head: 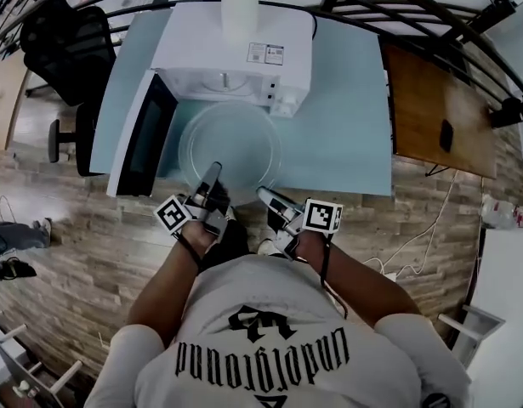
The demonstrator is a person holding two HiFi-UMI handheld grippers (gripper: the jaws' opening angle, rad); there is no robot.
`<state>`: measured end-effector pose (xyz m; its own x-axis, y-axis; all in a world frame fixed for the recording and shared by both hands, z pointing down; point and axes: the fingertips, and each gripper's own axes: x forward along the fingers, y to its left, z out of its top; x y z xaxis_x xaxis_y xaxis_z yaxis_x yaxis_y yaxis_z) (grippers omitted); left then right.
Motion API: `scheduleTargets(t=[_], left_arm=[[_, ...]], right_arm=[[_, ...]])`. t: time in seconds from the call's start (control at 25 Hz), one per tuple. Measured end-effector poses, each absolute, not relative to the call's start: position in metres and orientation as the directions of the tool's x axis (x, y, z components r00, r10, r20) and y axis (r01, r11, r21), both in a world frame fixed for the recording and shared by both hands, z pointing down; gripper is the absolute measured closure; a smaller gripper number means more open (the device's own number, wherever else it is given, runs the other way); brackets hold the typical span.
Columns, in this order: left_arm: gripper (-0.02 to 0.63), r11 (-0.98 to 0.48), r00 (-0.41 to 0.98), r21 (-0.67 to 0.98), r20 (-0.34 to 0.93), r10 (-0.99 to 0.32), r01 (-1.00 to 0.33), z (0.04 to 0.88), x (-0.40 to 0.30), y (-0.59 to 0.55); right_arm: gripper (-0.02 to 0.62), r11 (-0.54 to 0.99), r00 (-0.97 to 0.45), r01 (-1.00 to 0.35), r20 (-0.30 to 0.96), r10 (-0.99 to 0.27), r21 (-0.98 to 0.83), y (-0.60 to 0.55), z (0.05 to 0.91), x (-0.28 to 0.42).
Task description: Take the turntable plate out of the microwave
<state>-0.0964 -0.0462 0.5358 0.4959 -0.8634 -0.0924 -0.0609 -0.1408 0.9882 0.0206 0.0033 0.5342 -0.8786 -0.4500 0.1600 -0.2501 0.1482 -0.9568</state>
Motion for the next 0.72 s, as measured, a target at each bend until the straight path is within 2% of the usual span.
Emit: scheduleTargets(t=[0.2,0.4,0.6,0.72], left_arm=[[0.531,-0.14,0.462,0.986,-0.083,-0.883,-0.09,0.522,-0.078,-0.012],[0.531,-0.161,0.434,0.981,-0.099,-0.896,-0.109,0.504,-0.068,0.031],[0.531,-0.154,0.417,0.981,-0.091,-0.904,-0.119,0.482,-0.067,0.061],[0.531,-0.164,0.416,0.978,-0.097,-0.904,-0.127,0.47,-0.069,0.078]], right_arm=[[0.557,0.253,-0.913,-0.236,0.125,-0.388,-0.938,0.029,0.517,0.039],[0.557,0.224,-0.926,-0.213,0.124,-0.355,-0.951,0.07,0.508,0.053],[0.557,0.291,-0.939,-0.194,0.092,-0.331,-0.937,0.095,0.485,0.053],[0.557,0.267,-0.939,-0.181,0.086,-0.332,-0.947,0.113,0.479,0.051]])
